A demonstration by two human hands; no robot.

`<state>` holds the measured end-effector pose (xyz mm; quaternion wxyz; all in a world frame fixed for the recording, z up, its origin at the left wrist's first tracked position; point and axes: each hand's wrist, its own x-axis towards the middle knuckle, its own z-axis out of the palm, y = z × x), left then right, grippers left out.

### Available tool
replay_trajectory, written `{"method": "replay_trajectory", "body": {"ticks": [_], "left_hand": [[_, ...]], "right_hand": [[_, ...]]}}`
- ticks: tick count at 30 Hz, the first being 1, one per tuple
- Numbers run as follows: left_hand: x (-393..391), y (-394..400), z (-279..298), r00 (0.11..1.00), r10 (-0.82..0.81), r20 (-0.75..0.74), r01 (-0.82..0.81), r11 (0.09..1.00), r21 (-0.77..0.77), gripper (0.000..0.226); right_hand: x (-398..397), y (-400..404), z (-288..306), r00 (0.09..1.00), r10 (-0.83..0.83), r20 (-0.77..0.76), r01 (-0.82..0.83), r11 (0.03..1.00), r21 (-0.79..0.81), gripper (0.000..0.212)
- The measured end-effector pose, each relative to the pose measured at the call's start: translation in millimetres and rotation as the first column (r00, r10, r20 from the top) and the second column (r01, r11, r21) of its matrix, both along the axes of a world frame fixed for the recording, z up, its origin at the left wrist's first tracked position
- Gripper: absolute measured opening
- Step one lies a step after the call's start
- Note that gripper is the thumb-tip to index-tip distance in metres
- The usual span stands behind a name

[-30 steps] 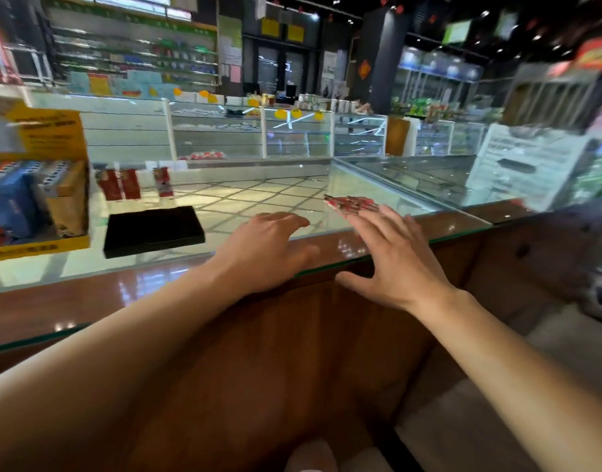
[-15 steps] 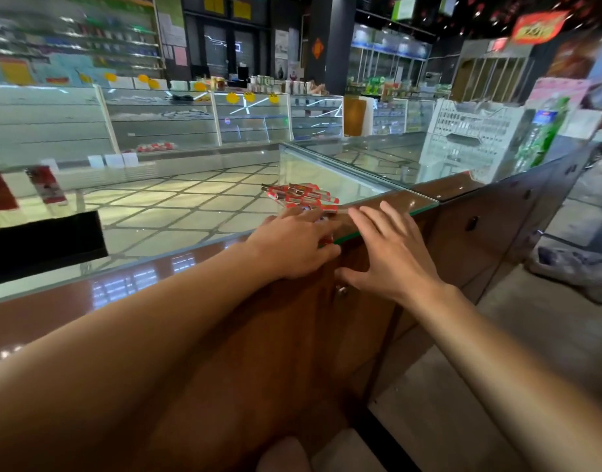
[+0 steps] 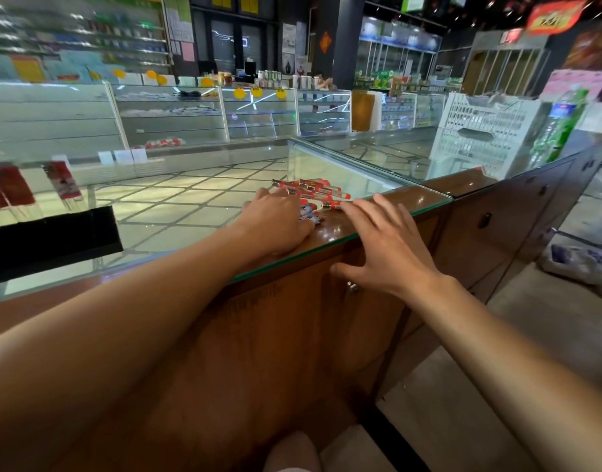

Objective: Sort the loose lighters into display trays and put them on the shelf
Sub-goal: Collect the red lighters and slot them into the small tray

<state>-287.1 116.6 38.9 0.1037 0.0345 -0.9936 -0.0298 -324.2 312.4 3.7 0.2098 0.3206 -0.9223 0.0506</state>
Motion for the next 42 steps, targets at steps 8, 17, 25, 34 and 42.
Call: {"method": "replay_trajectory", "body": {"ticks": [8,17,25,34,42], "left_hand": [[15,-18,12,0.999,-0.004,0.041,0.0,0.997,0.082,0.035],[75,-55,22,0.966,0.011,-0.257,0.074,0.945,0.317,0.033],[128,-94,27,0.946,0.084,-0.313,0.18,0.668,0.722,0.034],[183,-143,32,0.898,0.247,-0.363,0.162,0.583,0.796,0.029],[216,-181,32,0.89,0.306,-0.339,0.177,0.455,0.873,0.015]], "right_hand": [[11,-14,8,0.999,0.042,0.004,-0.042,0.999,-0.008,0.099],[35,-48,31,0.967,0.236,0.095,-0.227,0.969,-0.102,0.088],[80,-115,53,0.853,0.509,0.116,-0.431,0.812,-0.394,0.066],[116,-194,64,0.721,0.692,0.037,-0.445,0.503,-0.741,0.016],[135,-227,63,0.521,0.848,0.098,-0.39,0.339,-0.856,0.018]]}}
